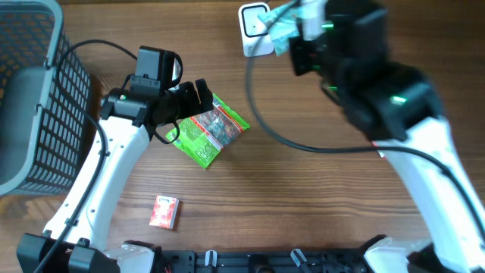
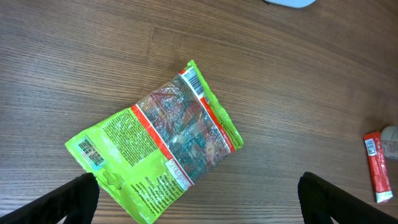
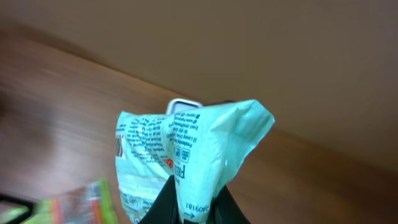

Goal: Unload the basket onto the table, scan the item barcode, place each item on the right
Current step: 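Swing the mint-green packet up in front of the scanner window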

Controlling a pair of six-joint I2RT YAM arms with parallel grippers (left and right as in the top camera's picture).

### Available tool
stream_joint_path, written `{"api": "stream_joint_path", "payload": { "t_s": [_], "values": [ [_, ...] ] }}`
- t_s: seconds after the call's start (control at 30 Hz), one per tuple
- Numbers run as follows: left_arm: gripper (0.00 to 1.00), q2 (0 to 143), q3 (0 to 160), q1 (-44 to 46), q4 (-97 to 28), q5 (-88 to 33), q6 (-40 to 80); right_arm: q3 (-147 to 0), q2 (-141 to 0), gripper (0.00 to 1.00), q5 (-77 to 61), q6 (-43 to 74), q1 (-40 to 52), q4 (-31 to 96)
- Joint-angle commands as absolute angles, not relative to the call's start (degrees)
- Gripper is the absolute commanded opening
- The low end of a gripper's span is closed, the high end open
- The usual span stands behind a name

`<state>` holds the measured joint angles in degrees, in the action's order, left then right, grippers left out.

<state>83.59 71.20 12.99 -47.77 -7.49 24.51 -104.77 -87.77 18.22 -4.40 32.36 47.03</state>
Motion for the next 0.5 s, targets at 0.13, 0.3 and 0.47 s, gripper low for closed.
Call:
{"api": "stream_joint_path", "payload": {
  "t_s": [0.13,0.3,0.47],
  "values": [
    [1.00,83.5,71.3,12.6,-47.7,-7.4,24.4,-105.5,-99.7,0.04,40.4,-22.3,39.1,39.8],
    [1.00,83.5,71.3,12.6,-47.7,-7.4,24.4,-105.5,-107.4,0.04,49.3,-23.6,39.6,32.9],
    [1.00,83.5,71.3,12.6,-47.7,-7.4,24.4,-105.5,-114.8,0.04,49.7,-23.0,39.1,25.2]
  ]
}}
